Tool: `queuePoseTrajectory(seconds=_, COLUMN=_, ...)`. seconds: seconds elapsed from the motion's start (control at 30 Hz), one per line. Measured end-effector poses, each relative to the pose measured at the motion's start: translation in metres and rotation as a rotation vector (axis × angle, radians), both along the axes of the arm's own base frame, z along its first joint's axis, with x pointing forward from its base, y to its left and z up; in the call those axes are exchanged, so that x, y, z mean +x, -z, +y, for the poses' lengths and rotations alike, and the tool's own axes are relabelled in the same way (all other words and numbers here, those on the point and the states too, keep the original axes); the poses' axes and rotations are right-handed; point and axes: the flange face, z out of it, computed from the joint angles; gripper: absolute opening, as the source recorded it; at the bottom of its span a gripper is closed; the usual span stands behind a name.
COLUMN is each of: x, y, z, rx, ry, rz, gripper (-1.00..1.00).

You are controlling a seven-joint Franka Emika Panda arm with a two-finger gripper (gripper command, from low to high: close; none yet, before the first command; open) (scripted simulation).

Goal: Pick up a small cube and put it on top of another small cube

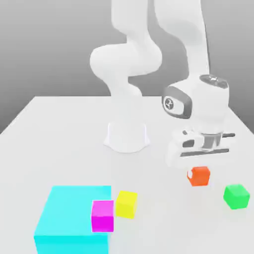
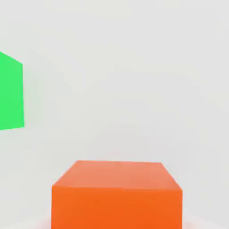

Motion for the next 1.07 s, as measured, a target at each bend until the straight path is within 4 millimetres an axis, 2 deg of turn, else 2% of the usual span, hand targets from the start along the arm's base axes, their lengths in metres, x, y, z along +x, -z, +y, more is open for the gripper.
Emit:
queuePoseTrajectory(seconds=0.1, x=0.024, y=-0.015, z=-0.007, rx=-0.001, ry=-0.054, rz=0.000, gripper=-1.00)
queuePoseTrajectory(seconds=0.17, x=0.050, y=-0.024, z=-0.024, rx=-0.001, ry=-0.066, rz=-0.001, gripper=-1.00)
queuePoseTrajectory(seconds=0.27, x=0.091, y=-0.040, z=-0.067, rx=-0.002, ry=-0.053, rz=-0.001, gripper=-1.00)
queuePoseTrajectory(seconds=0.37, x=0.119, y=-0.056, z=-0.094, rx=-0.002, ry=-0.103, rz=-0.001, gripper=-1.00)
queuePoseTrajectory(seconds=0.43, x=0.137, y=-0.068, z=-0.119, rx=-0.002, ry=-0.124, rz=0.000, gripper=-1.00)
queuePoseTrajectory(seconds=0.6, x=0.173, y=-0.099, z=-0.188, rx=0.000, ry=-0.183, rz=0.001, gripper=-1.00)
queuePoseTrajectory(seconds=0.73, x=0.190, y=-0.125, z=-0.250, rx=0.002, ry=-0.229, rz=0.002, gripper=-1.00)
queuePoseTrajectory(seconds=0.8, x=0.194, y=-0.117, z=-0.265, rx=0.005, ry=-0.244, rz=0.002, gripper=-1.00)
queuePoseTrajectory(seconds=0.87, x=0.196, y=-0.091, z=-0.266, rx=0.005, ry=-0.253, rz=0.002, gripper=-1.00)
queuePoseTrajectory(seconds=0.9, x=0.196, y=-0.078, z=-0.262, rx=0.003, ry=-0.263, rz=0.003, gripper=1.00)
queuePoseTrajectory(seconds=1.07, x=0.196, y=-0.078, z=-0.262, rx=0.003, ry=-0.263, rz=0.003, gripper=1.00)
